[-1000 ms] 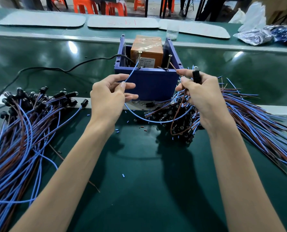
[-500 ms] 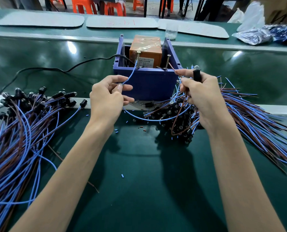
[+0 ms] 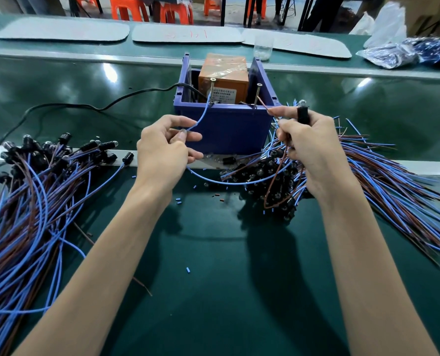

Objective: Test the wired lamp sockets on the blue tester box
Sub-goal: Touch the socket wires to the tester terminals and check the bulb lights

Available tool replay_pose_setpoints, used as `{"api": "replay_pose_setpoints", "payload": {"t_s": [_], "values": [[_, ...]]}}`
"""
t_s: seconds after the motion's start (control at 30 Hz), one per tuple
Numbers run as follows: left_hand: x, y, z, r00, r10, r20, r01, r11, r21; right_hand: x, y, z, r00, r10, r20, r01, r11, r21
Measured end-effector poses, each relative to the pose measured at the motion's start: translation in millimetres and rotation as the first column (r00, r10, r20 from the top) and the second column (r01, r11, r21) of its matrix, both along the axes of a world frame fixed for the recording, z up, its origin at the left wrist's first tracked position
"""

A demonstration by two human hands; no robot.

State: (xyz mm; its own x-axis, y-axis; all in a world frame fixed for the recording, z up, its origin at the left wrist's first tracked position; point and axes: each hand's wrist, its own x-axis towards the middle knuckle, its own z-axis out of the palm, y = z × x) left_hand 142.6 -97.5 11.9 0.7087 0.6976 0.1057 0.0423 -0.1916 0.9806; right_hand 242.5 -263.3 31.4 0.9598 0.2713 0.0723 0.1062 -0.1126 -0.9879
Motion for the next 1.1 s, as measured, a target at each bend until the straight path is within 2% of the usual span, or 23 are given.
{"api": "replay_pose_setpoints", "payload": {"t_s": [0.87,1.1], "values": [[-1.6,-4.8,0.9,0.998,-0.059,-0.030,0.060,0.998,0.017,-2.1,1.0,0.0,0.999,0.039,-0.006,-0.039,0.999,-0.028],[-1.2,-3.8,0.4,0.997,-0.061,-0.040,0.063,0.997,0.047,-1.3,1.6,0.3,0.997,-0.083,0.008,0.083,0.996,0.039]]}}
